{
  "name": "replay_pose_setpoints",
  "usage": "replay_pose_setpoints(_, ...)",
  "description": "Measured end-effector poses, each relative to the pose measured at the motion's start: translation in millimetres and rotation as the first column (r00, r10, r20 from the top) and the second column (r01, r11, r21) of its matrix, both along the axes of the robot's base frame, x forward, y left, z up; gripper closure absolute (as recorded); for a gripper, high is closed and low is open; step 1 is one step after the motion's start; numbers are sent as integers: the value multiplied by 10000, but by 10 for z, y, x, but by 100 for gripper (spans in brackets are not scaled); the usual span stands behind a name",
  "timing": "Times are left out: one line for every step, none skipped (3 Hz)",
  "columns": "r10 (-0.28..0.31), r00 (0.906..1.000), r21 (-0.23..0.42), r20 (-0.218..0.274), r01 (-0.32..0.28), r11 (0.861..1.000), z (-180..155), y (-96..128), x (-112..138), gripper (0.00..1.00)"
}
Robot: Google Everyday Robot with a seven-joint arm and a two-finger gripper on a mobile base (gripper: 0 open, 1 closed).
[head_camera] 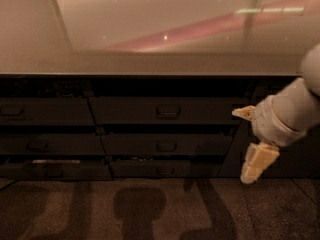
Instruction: Open top drawer
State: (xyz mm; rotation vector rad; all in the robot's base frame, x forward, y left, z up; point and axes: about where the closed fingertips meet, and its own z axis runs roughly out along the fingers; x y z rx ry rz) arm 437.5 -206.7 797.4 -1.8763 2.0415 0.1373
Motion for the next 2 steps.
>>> replay_pose_setpoints(-632,9963,-745,-574,589,9955,-159,-61,341,0)
replay_pose_setpoints(-1044,9941,-902,-297,1014,9907,-168,-172,837,0)
